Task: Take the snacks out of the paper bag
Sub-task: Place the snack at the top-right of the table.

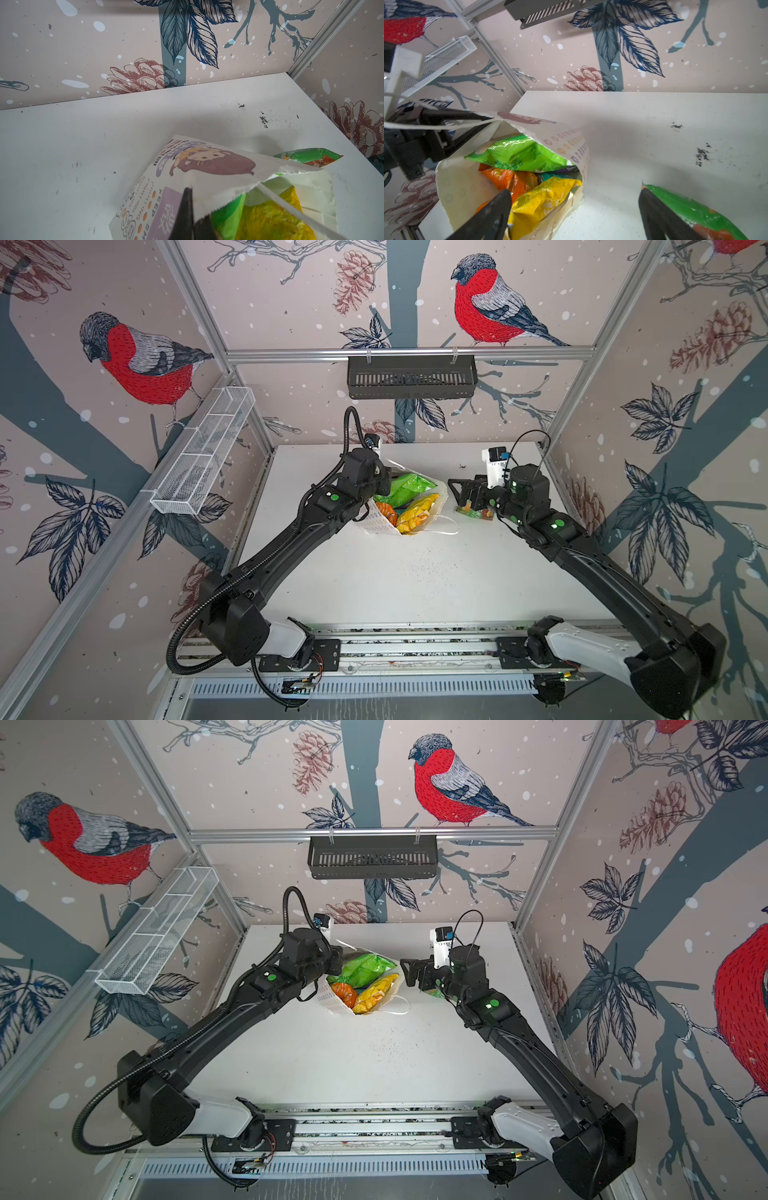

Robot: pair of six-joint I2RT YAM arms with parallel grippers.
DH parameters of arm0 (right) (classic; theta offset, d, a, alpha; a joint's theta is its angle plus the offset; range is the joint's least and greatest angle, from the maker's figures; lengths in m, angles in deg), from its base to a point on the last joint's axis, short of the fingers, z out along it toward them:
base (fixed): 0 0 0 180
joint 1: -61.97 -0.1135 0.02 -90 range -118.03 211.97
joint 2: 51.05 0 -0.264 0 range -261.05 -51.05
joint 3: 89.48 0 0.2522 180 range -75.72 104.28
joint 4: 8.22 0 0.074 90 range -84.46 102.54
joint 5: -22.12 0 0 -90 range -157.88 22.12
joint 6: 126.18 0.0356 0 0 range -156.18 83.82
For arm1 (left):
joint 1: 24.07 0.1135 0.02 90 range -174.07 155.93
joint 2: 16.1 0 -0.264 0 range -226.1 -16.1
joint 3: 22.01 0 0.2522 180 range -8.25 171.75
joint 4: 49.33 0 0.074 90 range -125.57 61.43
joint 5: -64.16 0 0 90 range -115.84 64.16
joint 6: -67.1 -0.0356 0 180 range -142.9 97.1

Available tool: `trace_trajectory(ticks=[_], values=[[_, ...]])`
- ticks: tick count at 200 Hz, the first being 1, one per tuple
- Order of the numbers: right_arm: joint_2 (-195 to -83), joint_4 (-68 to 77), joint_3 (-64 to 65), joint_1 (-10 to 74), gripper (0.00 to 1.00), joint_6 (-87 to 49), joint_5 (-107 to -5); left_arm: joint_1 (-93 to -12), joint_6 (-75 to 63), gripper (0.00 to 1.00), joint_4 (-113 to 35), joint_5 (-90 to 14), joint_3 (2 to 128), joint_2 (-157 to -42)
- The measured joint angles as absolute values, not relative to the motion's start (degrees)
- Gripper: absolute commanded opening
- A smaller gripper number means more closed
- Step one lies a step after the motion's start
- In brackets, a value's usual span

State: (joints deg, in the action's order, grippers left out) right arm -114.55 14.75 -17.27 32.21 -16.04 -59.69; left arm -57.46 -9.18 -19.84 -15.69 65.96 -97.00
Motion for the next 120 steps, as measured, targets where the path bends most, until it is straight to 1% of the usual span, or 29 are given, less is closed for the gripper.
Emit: trace_trajectory(ticks=[30, 45, 68, 85, 120], values=[[-115.0, 16.6, -16.2, 27.8, 0.89, -18.7, -59.4, -57.5, -9.2, 0.00, -19.8, -15.7, 66.0, -97.0], [-115.7, 17.6, -15.1, 25.7, 0.83, -20.0, -59.4, -57.5, -9.2, 0.00, -19.8, -15.7, 66.0, -97.0], [-116.6, 19.2, -14.2, 24.0, 0.82, -21.4, -59.4, -57.5, -9.2, 0.00, -19.9, -15.7, 66.0, -97.1], [-117.0, 20.3, -14.0, 23.3, 0.76, -22.1, -59.6, -57.5, -9.2, 0.00, -20.1, -15.7, 66.0, -97.3], [-117.9, 20.9, -13.6, 21.5, 0.67, -22.9, -58.5, -57.5, -9.1, 0.00, -20.3, -15.7, 66.4, -97.8]])
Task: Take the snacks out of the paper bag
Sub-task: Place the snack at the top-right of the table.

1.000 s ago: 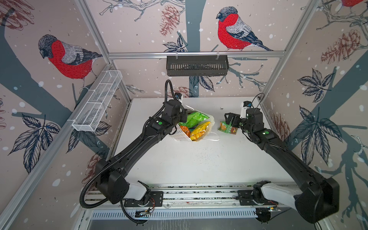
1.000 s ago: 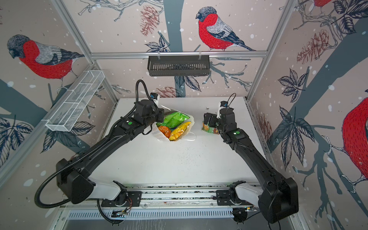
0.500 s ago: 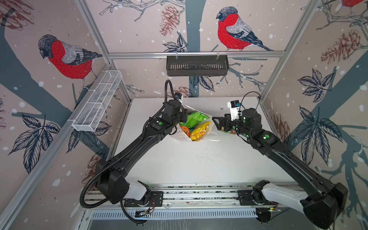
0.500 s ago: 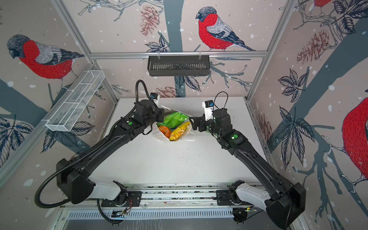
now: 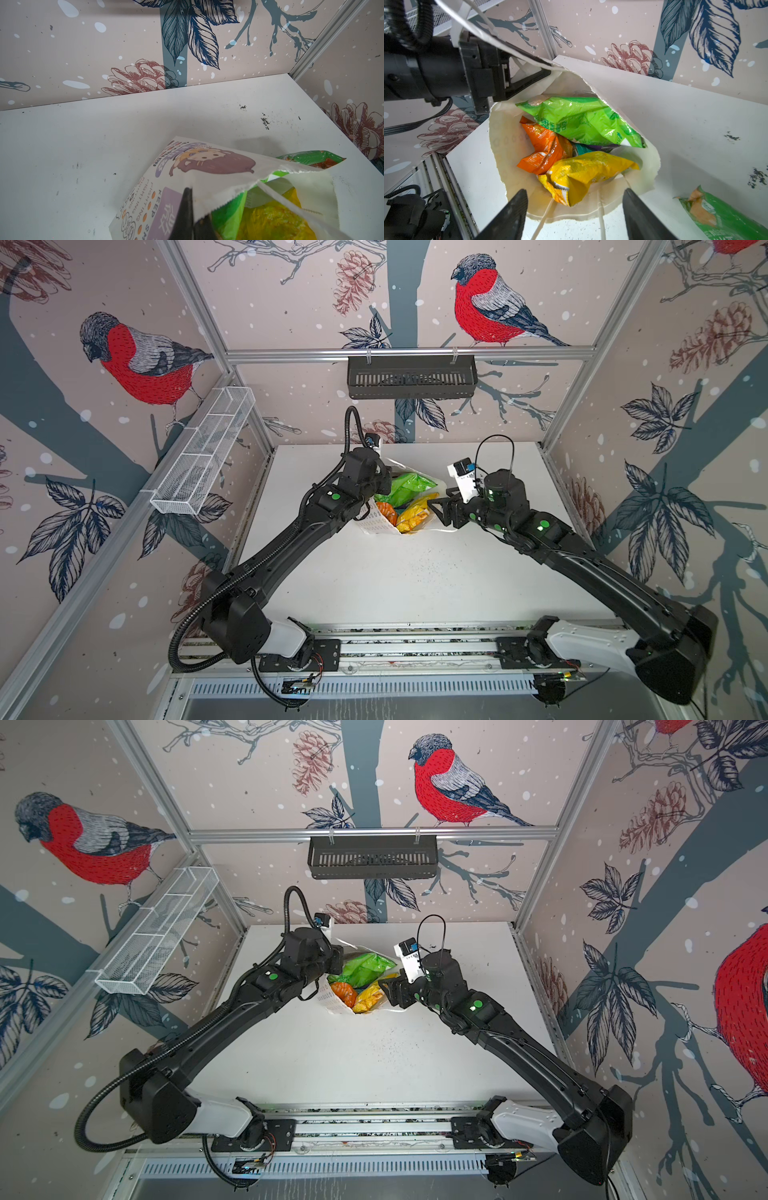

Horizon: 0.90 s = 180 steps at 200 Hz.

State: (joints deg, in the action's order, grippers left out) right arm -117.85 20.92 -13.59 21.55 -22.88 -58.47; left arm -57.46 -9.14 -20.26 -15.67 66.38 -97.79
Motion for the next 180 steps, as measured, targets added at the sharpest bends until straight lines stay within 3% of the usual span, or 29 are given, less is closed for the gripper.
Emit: trace_trajectory(ticks=[103, 180], values=[[-124.6, 23.6, -12.0, 18.8, 0.60, -23.0, -59.3, -57.5, -8.3, 0.00, -20.4, -16.5, 67.0, -98.6], [-125.5, 25.7, -11.8, 17.5, 0.47, -23.0, -62.4, -57.5, -8.3, 0.00, -20.5, -16.3, 67.1, -98.7]])
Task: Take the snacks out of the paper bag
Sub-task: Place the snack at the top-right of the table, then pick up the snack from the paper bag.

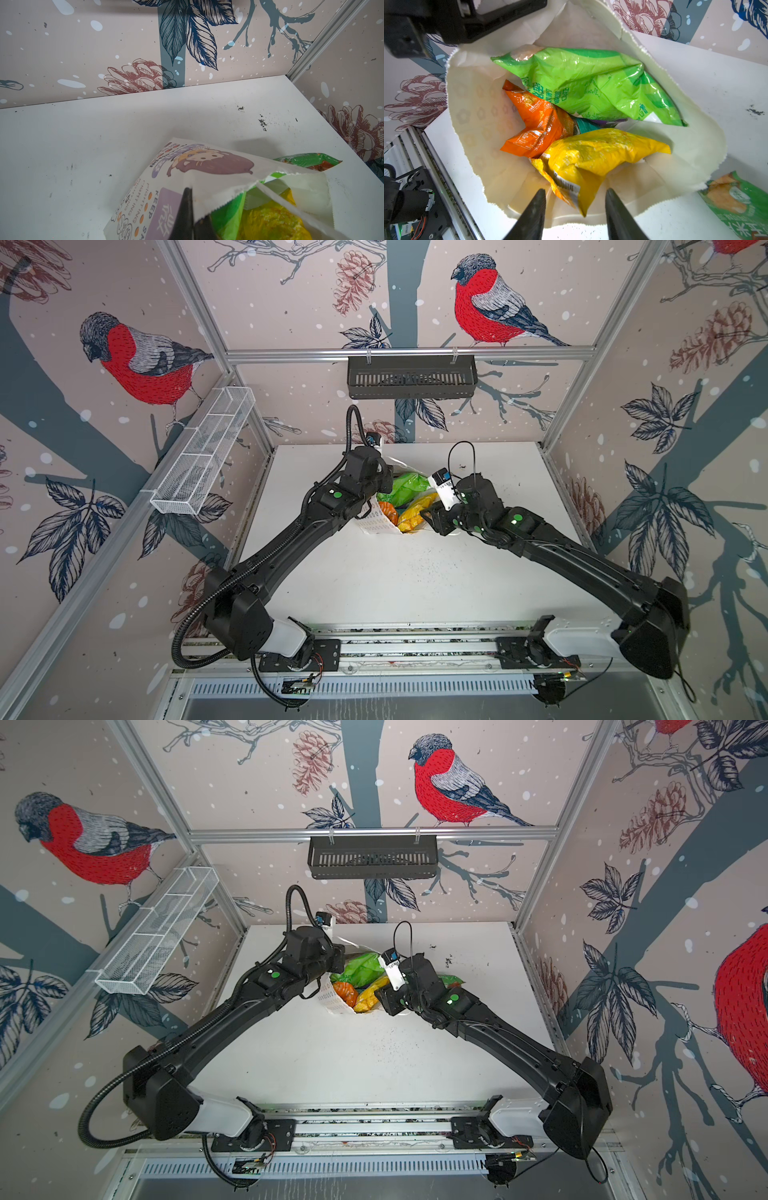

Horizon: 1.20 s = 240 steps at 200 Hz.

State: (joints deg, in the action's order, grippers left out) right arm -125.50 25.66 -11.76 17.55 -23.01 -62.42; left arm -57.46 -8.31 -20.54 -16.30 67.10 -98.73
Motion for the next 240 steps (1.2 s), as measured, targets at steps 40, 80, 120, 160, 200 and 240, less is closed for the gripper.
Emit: trace_trajectory(ticks=[40, 80, 120, 160, 200, 240], values=[[-126.4, 26.7, -11.7, 16.4, 0.43, -23.0, -65.0, -57.5, -8.3, 0.00, -20.6, -16.3, 67.1, -98.7], [-126.7, 26.8, -11.7, 15.9, 0.37, -23.0, -66.4, -57.5, -8.3, 0.00, -20.7, -16.4, 67.1, -98.7], [-126.0, 26.0, -12.4, 15.9, 0.37, -23.0, -66.6, -57.5, -8.2, 0.00, -20.7, -16.6, 67.1, -98.7], [-126.4, 24.9, -13.0, 16.0, 0.33, -23.0, -66.1, -57.5, -8.2, 0.00, -20.7, -16.8, 67.1, -98.7], [-126.8, 23.0, -13.6, 16.5, 0.23, -22.8, -65.2, -57.5, -8.2, 0.00, -20.7, -16.8, 67.1, -98.7], [-127.9, 21.3, -13.9, 16.7, 0.04, -22.6, -63.6, -57.5, -8.2, 0.00, -20.7, -16.8, 67.0, -98.7]])
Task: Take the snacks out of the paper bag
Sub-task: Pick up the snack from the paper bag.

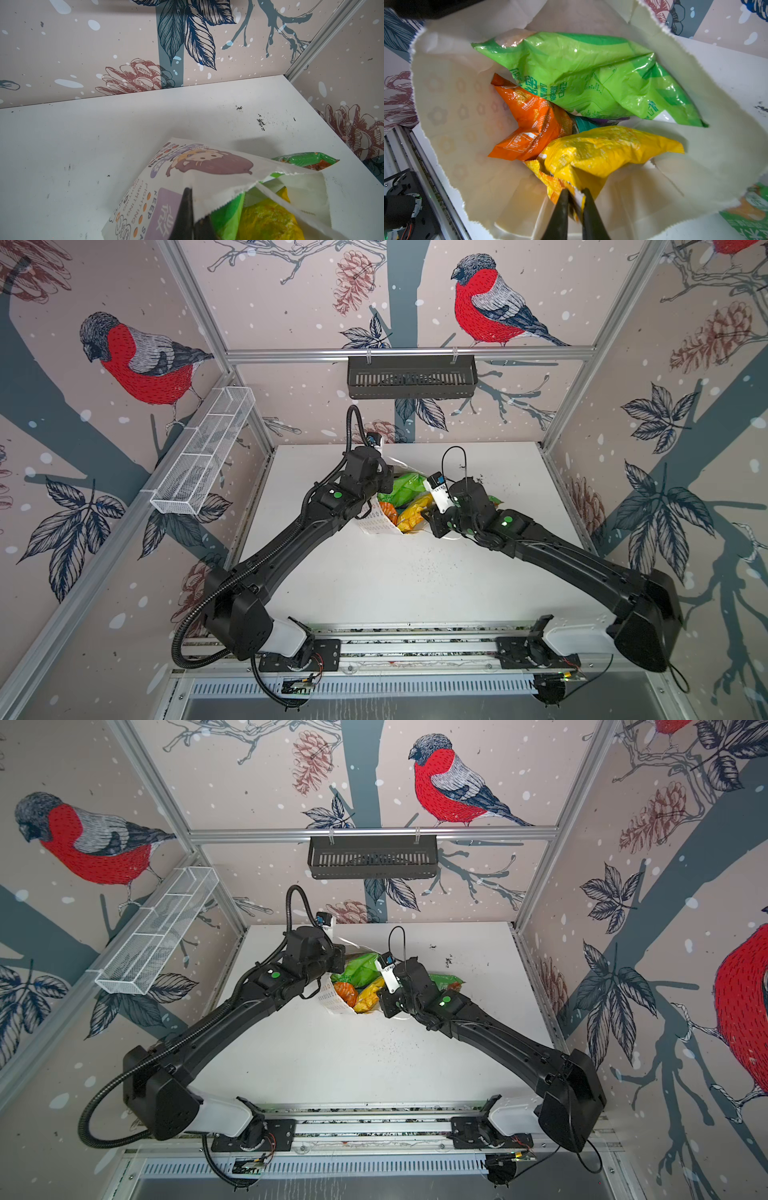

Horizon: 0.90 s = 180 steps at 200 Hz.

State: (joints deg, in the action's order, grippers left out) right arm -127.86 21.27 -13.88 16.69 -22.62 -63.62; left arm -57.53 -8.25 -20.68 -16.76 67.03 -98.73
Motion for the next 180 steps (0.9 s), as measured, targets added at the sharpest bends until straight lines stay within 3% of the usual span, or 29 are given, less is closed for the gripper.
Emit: trace_trajectory(ticks=[92, 180], values=[[-125.7, 20.7, -14.4, 17.9, 0.01, -21.2, -63.5, -57.5, -8.2, 0.00, -20.7, -16.7, 67.0, -98.7], [-110.6, 11.4, -19.1, 26.2, 0.00, -16.1, -64.1, -57.5, -8.3, 0.00, -20.7, -16.3, 67.0, -98.8]])
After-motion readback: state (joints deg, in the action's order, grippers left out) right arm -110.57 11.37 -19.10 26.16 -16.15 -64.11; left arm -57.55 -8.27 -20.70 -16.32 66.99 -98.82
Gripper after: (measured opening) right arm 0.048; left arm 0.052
